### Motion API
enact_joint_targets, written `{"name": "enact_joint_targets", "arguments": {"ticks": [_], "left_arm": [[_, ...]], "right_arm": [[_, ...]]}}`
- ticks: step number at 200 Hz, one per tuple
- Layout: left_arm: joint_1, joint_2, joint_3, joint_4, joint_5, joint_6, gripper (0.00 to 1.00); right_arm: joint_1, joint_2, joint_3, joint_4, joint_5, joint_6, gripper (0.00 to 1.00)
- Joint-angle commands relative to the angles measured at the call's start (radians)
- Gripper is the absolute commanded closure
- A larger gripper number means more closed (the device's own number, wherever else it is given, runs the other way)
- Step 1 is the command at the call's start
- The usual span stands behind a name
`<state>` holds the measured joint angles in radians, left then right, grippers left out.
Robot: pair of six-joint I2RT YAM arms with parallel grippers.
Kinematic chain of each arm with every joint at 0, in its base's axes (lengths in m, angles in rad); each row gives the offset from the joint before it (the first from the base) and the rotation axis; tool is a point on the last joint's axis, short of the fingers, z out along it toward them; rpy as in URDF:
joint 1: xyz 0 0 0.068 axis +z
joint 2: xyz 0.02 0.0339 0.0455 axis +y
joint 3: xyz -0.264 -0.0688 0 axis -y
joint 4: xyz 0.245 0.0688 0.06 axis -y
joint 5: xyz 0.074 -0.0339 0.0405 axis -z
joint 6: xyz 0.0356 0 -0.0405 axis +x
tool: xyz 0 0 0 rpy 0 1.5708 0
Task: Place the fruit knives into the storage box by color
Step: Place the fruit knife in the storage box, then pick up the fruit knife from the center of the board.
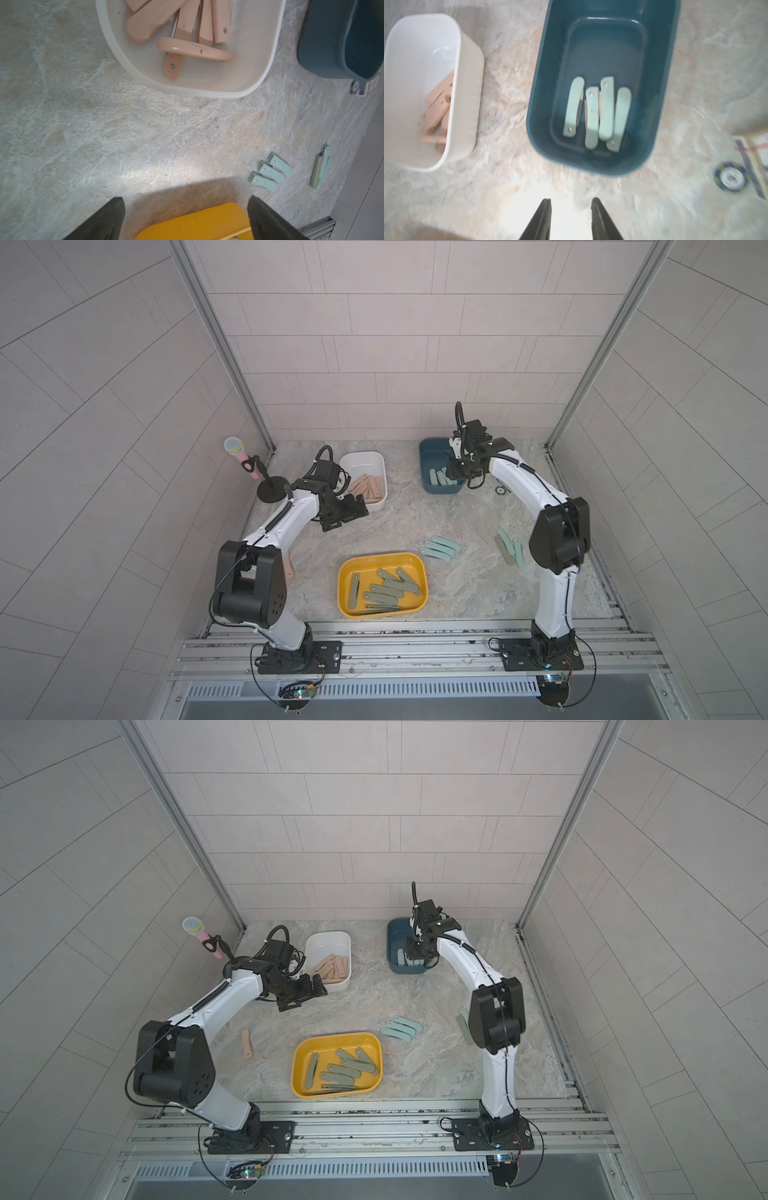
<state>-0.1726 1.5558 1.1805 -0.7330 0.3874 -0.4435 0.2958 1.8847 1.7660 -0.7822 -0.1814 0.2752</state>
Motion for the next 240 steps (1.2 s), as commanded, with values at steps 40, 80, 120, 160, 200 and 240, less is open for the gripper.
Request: {"name": "enact_joint_targets", "arguments": {"ticks": [40, 80, 120, 160, 200, 240], "left_arm": [[-0.019, -0.08, -0.13, -0.041, -0.002, 0.027, 0.0], [-0.022, -0.082, -0.157, -0.041, 0.016, 0.032, 0.0], [-0.022, -0.074, -0.15, -0.049, 0.019, 0.039, 0.0], [-0.022, -0.06, -0.142, -0.054, 0.021, 0.044, 0.0], [-0.021, -0.04, -0.116, -0.069, 0.018, 0.057, 0.0], [-0.019, -0.04, -0.105, -0.075, 0.015, 0.06, 0.0]], "right_arm": [[0.086, -0.355, -0.588, -0.042, 0.165, 0.013, 0.53], [0.201, -0.348, -0.74, -0.044, 0.201, 0.012, 0.52], [0.246, -0.266, -0.776, 0.033, 0.18, -0.014, 0.5], [0.232, -0.133, -0.711, 0.062, 0.185, -0.031, 0.48], [0.218, -0.072, -0.62, 0.066, 0.193, -0.059, 0.46], [0.218, 0.008, -0.526, 0.051, 0.154, -0.091, 0.43]]}}
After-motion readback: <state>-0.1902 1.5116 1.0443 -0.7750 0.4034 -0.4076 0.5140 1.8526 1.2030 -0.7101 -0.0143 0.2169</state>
